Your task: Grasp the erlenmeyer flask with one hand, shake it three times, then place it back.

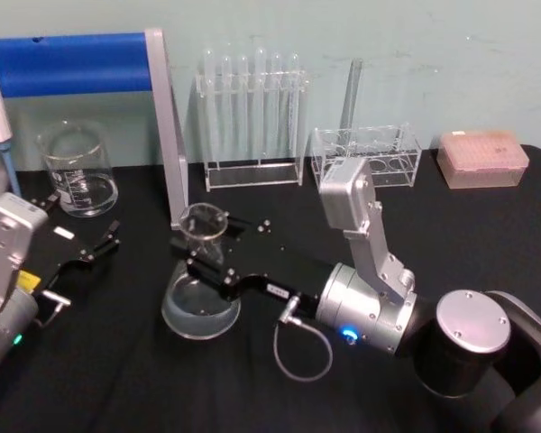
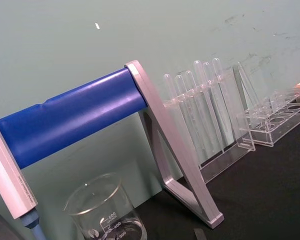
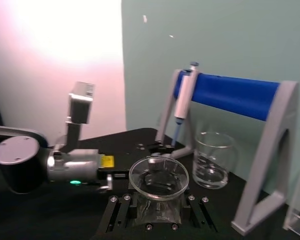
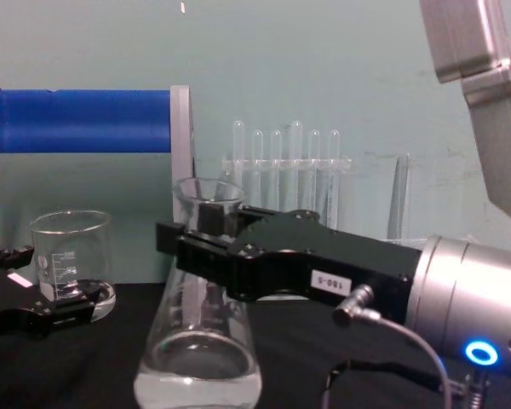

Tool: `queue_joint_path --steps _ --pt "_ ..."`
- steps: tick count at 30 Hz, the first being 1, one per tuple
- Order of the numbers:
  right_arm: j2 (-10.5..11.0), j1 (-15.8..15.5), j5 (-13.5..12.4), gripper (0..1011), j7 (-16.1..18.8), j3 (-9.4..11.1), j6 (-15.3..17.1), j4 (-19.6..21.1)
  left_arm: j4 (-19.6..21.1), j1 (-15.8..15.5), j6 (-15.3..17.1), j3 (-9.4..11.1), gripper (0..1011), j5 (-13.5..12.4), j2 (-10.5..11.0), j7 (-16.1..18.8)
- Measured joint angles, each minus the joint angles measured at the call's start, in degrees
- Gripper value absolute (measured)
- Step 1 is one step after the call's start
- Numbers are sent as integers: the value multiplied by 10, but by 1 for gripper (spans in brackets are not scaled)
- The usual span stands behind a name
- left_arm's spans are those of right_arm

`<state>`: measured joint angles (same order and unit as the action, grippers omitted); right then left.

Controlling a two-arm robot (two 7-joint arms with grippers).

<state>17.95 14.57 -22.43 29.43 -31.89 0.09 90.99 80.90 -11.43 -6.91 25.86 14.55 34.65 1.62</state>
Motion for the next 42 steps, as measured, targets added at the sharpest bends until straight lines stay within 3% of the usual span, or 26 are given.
queue_joint_path --steps 8,17,30,36,42 --pt "0 8 13 456 -47 27 -6 -25 0 0 0 0 1001 0 0 0" --pt "-2 16 44 456 -113 83 -9 -62 0 0 0 0 1001 0 0 0" --pt "-5 17 75 456 -171 144 -6 -89 0 0 0 0 1001 0 0 0" --pt "-12 17 84 456 -180 158 -3 -96 0 0 0 0 1001 0 0 0" --pt "-23 17 86 453 -168 159 1 -94 0 0 0 0 1001 0 0 0"
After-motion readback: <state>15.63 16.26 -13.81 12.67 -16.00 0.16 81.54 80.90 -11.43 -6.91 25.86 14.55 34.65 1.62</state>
